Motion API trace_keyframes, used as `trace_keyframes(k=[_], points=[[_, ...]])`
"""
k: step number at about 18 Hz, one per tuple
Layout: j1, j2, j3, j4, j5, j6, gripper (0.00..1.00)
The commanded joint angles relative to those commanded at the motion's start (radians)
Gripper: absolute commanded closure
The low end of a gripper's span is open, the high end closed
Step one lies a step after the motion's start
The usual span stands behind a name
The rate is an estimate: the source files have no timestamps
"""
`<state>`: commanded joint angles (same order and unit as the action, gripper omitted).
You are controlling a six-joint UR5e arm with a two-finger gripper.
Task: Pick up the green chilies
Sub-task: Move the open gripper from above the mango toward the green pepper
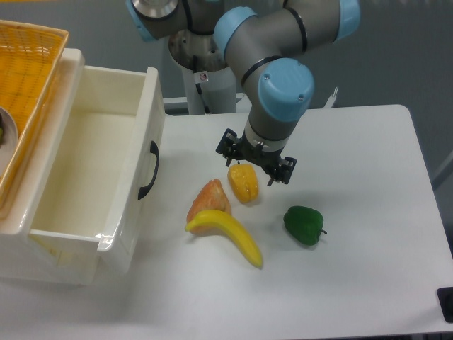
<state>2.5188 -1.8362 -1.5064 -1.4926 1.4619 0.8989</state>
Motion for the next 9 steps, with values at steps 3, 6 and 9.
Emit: trace_keyframes(k=[3, 6, 9], points=[[0.011, 0.000, 0.002, 0.000, -0.006, 0.000, 0.00], [0.028, 0.000, -0.011, 0.002, -0.018, -0.011, 0.00], [0.034, 0.003, -0.040, 0.047, -0.017, -0.015, 0.00]])
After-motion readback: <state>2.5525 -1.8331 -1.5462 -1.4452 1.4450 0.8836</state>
